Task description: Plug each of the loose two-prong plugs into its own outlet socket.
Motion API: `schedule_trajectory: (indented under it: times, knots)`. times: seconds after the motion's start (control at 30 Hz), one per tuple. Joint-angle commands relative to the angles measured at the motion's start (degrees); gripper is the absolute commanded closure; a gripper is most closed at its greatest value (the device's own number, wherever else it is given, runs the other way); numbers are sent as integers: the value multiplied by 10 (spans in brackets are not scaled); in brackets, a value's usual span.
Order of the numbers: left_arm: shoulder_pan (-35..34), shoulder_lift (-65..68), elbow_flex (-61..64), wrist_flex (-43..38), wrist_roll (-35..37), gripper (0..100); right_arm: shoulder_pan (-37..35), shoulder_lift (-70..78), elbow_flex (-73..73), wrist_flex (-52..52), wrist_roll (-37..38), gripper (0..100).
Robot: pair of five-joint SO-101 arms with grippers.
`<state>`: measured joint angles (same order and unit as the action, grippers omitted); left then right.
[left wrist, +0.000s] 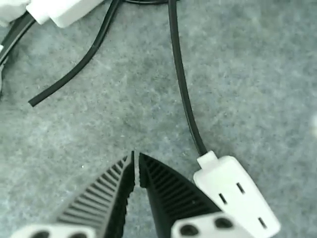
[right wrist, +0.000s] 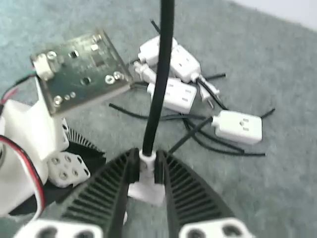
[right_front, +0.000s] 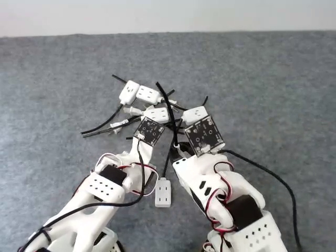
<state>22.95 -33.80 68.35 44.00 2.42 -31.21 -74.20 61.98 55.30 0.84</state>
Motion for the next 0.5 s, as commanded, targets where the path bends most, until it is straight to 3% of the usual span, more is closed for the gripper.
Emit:
schedule_trajectory:
  times: [0.0,0.2,0.47]
  knots:
    - [-9,-12,-7,-16,8,987,3,-7,-5,-7,-8,990]
    - [-90,-12,-4,-74,107,987,16,-7,25,-45,-36,990]
    - [-121,-12,-4,-93,119,987,36,-2,33,-52,-90,990]
